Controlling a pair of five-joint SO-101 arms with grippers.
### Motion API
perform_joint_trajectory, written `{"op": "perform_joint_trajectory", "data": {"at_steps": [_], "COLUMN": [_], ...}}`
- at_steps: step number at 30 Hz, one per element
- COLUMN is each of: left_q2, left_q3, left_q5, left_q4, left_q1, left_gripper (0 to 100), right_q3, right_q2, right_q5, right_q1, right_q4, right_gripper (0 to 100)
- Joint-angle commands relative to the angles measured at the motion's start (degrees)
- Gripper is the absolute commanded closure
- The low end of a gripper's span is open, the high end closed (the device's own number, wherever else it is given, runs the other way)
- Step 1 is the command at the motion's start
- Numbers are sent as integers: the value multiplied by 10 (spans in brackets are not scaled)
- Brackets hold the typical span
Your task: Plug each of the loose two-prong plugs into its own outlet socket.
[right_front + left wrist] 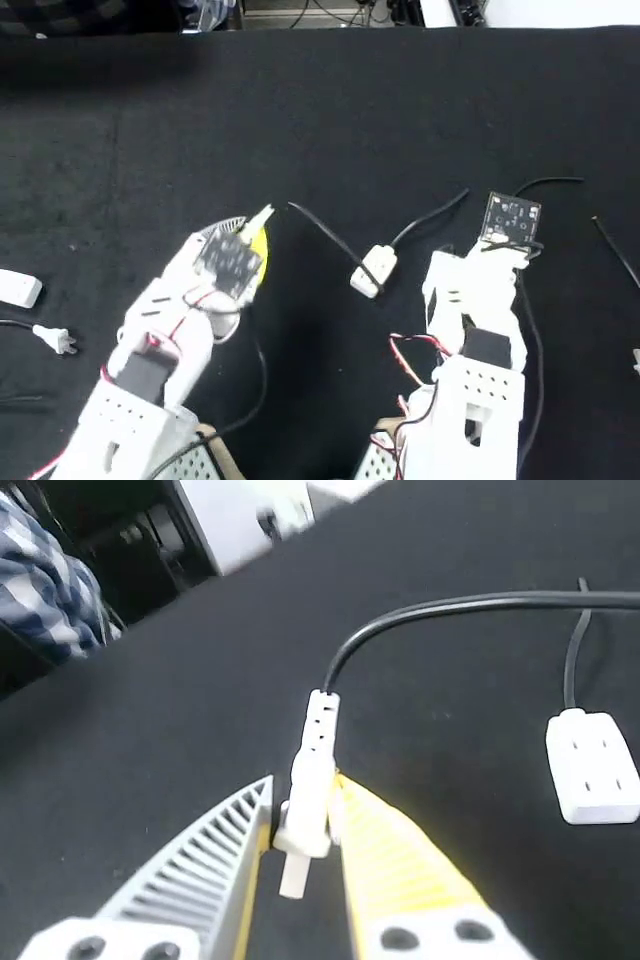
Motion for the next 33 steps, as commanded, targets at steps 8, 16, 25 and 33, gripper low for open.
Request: {"op": "perform_joint_trajectory", "data": {"at_steps": [8, 16, 25, 33], "left_q2": [-208, -219, -219, -220], "left_q3": [121, 130, 130, 130], "left_q5": [3, 4, 4, 4], "left_q4": [27, 36, 56, 54], "left_q1": [100, 107, 175, 188], "left_gripper": [972, 972, 972, 972], "right_q3": [-81, -161, -193, -154], "right_q2": [-6, -5, -5, 51], "right_q5": [5, 36, 80, 92], "right_q1": [-54, -174, -243, -245], "right_q4": [61, 148, 135, 73], "right_gripper": [904, 904, 968, 977]}}
